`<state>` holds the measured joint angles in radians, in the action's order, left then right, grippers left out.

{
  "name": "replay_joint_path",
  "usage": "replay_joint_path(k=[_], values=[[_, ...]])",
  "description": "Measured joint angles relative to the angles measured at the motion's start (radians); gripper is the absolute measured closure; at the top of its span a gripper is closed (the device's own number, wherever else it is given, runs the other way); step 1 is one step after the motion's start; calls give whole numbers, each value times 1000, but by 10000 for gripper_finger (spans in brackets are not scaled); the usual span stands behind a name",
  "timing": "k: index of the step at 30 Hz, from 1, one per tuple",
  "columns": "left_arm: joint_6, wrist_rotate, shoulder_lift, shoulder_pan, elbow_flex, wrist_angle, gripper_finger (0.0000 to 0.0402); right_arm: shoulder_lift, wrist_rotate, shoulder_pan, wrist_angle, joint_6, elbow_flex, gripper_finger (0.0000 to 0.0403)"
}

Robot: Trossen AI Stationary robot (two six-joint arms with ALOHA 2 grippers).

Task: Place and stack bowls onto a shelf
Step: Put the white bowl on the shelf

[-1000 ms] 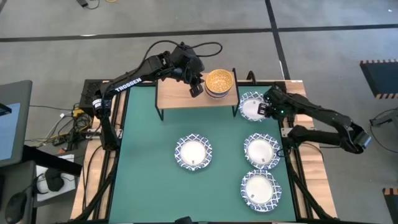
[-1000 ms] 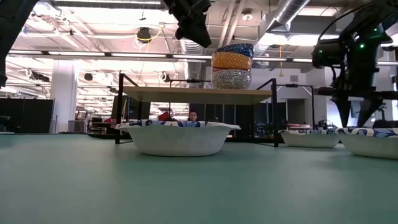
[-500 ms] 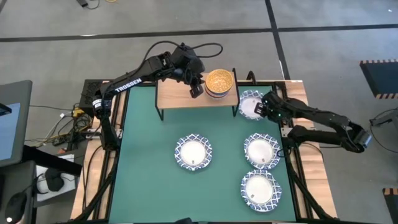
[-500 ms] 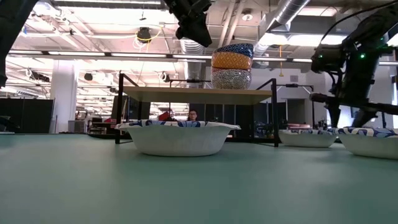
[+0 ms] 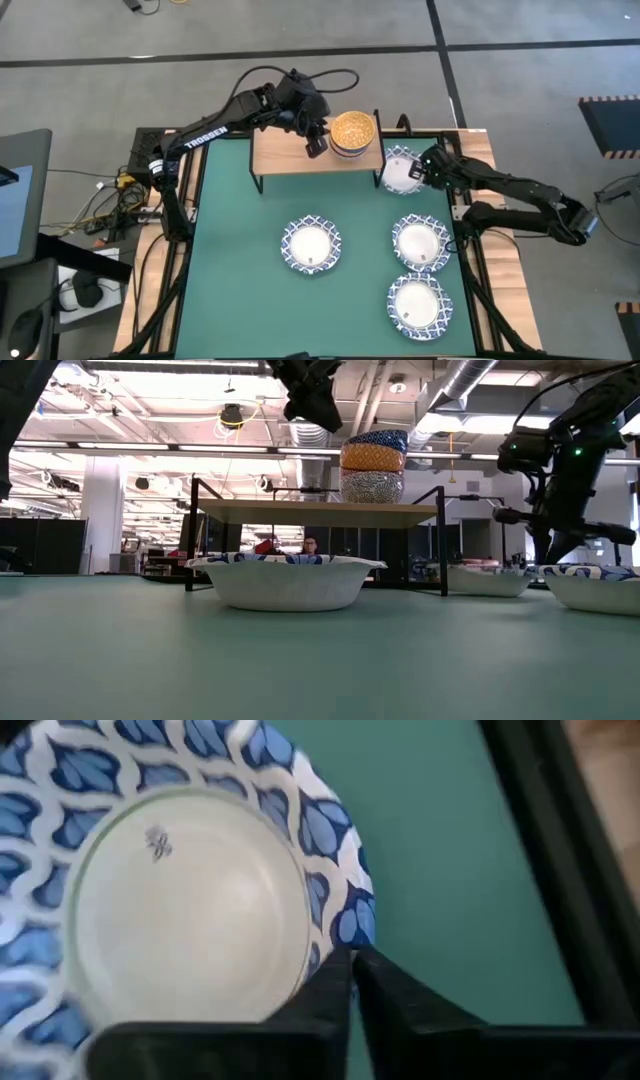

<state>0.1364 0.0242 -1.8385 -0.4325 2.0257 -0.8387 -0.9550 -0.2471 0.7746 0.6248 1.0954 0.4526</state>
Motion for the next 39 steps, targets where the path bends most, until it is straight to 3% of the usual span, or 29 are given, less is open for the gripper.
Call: replay_joint_path(k=[2, 12, 20, 28, 33, 39], values=[[0, 0, 1, 3, 11, 0, 291, 0, -20, 0, -13, -13, 0, 386], [2, 22, 1, 29, 44, -53, 291, 66, 9, -24, -31, 56, 0, 376], [6, 53, 1, 32, 44, -65, 291, 123, -34, -45, 64, 127, 0, 280], [17, 71, 1, 20, 44, -65, 291, 18, -37, -37, 13, 132, 0, 210], [17, 71, 1, 11, 44, -91, 291, -59, -23, -43, -45, 142, 0, 221], [17, 100, 1, 9, 44, -137, 291, -131, -19, -47, -65, 111, 0, 287]])
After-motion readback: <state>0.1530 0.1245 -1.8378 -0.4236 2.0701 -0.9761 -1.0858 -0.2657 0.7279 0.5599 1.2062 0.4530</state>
